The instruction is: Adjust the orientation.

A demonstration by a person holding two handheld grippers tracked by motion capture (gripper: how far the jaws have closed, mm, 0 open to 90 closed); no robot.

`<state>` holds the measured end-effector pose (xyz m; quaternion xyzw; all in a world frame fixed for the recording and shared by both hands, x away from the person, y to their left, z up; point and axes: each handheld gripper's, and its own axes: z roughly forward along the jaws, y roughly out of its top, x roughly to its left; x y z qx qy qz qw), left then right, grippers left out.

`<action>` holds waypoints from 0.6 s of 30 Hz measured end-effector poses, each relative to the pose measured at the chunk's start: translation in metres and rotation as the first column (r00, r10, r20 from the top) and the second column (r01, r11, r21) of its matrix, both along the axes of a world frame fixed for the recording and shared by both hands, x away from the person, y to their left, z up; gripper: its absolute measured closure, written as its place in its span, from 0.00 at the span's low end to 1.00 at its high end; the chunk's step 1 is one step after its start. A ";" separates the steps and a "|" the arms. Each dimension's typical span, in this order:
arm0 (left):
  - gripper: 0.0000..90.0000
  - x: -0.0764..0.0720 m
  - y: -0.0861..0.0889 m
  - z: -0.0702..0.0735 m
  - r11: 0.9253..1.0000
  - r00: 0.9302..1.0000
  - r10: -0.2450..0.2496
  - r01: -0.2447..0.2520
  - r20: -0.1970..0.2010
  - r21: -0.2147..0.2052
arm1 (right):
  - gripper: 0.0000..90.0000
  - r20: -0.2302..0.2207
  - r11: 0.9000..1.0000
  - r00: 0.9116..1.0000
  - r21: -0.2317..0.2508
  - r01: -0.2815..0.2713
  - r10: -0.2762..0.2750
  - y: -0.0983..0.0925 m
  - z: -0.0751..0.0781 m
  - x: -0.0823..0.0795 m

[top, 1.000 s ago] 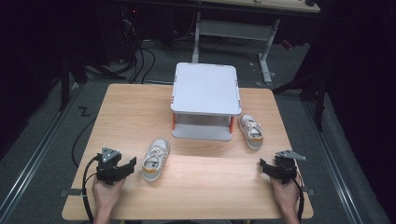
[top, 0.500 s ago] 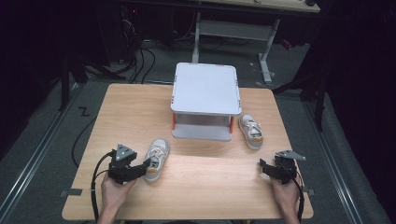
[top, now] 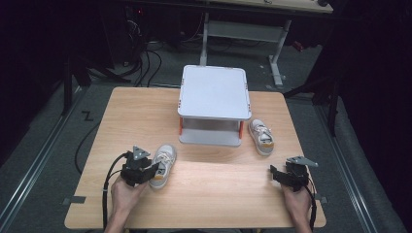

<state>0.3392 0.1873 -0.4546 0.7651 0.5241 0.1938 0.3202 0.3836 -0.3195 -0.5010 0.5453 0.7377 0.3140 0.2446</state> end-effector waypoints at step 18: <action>0.95 0.001 -0.017 0.018 0.999 0.999 0.032 -0.033 0.018 0.021 | 0.35 -0.001 1.000 1.000 -0.001 -0.005 0.005 0.000 0.000 0.000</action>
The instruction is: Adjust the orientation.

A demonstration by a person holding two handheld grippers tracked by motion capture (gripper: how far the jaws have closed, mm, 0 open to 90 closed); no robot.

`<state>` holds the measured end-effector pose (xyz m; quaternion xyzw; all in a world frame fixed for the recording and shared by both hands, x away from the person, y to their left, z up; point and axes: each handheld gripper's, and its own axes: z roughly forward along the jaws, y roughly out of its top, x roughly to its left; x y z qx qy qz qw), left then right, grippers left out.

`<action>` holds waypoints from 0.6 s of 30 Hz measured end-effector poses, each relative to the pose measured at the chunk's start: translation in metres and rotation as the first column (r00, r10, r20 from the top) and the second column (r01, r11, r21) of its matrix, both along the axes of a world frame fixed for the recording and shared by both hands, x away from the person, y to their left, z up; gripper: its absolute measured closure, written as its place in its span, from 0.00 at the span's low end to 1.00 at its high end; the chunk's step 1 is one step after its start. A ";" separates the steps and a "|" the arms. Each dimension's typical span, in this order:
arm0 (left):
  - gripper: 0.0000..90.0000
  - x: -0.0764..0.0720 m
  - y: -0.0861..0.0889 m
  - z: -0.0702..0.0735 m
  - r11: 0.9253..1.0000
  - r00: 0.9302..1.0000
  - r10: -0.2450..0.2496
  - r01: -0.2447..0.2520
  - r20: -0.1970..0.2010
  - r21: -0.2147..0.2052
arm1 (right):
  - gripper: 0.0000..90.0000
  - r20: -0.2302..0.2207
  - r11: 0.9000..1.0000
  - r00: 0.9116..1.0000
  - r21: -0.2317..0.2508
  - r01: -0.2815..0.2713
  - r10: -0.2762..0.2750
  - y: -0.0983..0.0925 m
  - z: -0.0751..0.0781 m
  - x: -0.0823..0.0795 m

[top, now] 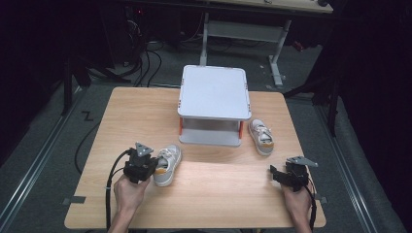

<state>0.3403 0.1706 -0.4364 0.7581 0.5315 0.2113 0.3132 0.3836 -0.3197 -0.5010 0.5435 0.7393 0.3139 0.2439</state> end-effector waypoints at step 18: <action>0.95 0.011 -0.090 0.015 0.994 0.995 -0.102 0.101 0.022 0.042 | 0.34 0.000 1.000 1.000 0.000 -0.003 0.003 0.000 0.000 0.000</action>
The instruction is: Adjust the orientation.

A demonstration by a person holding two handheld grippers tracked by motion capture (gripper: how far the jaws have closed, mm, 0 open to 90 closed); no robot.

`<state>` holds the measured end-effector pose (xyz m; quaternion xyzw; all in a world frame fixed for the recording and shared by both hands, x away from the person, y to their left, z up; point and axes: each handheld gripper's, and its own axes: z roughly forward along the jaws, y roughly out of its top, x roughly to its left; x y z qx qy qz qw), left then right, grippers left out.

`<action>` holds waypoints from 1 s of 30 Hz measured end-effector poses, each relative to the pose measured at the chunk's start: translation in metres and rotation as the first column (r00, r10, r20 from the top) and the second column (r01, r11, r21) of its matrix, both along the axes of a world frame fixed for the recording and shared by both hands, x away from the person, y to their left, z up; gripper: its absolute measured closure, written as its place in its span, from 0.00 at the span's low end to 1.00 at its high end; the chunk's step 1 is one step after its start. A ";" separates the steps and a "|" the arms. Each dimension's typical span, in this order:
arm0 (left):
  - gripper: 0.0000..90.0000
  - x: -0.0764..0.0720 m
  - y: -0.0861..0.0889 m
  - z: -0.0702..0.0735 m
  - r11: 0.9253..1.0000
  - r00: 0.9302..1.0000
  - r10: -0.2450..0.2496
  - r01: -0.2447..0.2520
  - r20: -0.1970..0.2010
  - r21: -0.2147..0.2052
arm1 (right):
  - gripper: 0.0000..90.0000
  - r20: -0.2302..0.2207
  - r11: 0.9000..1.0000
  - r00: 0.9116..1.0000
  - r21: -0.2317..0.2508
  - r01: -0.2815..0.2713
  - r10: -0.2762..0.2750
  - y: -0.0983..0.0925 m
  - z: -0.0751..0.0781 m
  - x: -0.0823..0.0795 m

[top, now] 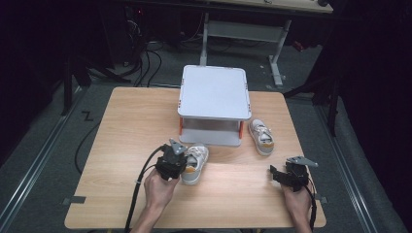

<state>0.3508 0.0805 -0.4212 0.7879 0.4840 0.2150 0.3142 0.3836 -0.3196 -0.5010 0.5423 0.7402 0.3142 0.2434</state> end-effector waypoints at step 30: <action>0.79 -0.002 -0.032 -0.027 0.990 0.991 -0.119 0.114 -0.060 -0.082 | 0.34 -0.001 1.000 1.000 0.001 0.000 0.000 0.000 0.000 0.000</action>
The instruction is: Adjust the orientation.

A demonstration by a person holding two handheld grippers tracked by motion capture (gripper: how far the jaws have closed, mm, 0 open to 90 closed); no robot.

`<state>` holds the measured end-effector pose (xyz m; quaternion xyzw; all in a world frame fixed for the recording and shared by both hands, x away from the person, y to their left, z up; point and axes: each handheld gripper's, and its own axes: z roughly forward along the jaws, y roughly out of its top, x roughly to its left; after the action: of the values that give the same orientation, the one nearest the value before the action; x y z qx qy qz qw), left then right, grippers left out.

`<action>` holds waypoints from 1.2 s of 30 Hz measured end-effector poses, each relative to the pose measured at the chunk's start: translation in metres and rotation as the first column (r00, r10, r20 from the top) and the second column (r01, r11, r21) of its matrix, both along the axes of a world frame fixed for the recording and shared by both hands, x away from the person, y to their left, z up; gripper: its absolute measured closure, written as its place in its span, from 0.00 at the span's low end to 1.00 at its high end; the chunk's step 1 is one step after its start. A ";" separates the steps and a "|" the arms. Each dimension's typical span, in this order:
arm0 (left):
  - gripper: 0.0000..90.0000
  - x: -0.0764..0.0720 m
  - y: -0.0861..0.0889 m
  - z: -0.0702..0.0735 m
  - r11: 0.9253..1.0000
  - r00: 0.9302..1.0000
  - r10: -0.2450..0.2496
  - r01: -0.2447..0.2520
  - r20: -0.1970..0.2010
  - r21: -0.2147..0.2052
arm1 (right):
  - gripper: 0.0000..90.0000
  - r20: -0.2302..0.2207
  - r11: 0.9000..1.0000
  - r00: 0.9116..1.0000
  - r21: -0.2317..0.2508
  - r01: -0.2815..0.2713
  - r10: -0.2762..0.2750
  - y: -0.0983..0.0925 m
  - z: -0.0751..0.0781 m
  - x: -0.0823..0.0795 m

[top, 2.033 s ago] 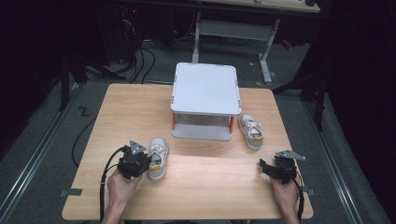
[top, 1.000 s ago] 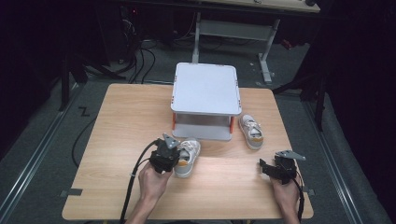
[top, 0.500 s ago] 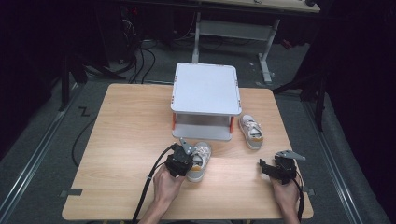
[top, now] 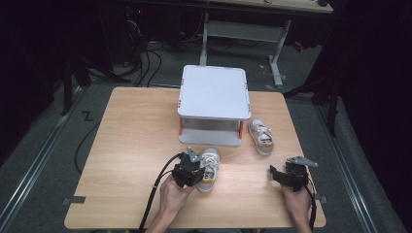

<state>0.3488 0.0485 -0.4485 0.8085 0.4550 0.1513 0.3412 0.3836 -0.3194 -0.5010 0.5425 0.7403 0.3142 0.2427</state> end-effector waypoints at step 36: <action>0.41 -0.001 0.099 0.018 0.979 0.985 0.142 -0.124 0.102 -0.163 | 0.36 0.002 1.000 1.000 0.001 -0.006 0.006 0.001 0.000 0.000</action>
<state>0.3476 0.1478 -0.4306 0.7370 0.4986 0.1832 0.4179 0.3837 -0.3188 -0.5009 0.5399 0.7416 0.3159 0.2423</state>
